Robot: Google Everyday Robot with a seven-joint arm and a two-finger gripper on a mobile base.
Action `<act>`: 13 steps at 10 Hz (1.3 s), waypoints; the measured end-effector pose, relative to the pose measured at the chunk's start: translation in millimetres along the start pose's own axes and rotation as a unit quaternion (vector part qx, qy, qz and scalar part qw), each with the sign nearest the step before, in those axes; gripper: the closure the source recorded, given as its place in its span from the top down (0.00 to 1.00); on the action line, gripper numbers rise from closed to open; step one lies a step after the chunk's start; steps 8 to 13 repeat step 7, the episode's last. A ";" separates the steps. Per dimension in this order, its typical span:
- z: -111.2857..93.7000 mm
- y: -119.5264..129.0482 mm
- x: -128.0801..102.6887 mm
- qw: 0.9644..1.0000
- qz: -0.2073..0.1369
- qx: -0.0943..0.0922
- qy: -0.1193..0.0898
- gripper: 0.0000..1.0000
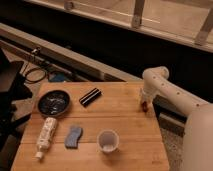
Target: Drag the pepper across the table
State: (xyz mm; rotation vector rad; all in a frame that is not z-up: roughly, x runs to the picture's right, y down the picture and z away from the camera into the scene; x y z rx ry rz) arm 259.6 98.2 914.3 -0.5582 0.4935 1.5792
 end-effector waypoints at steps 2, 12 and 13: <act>0.1 12.3 -0.4 1.000 -0.008 0.000 0.002 0.22; -3.4 12.9 -5.0 1.000 -0.013 0.002 0.001 0.22; -3.4 12.9 -5.0 1.000 -0.013 0.002 0.001 0.22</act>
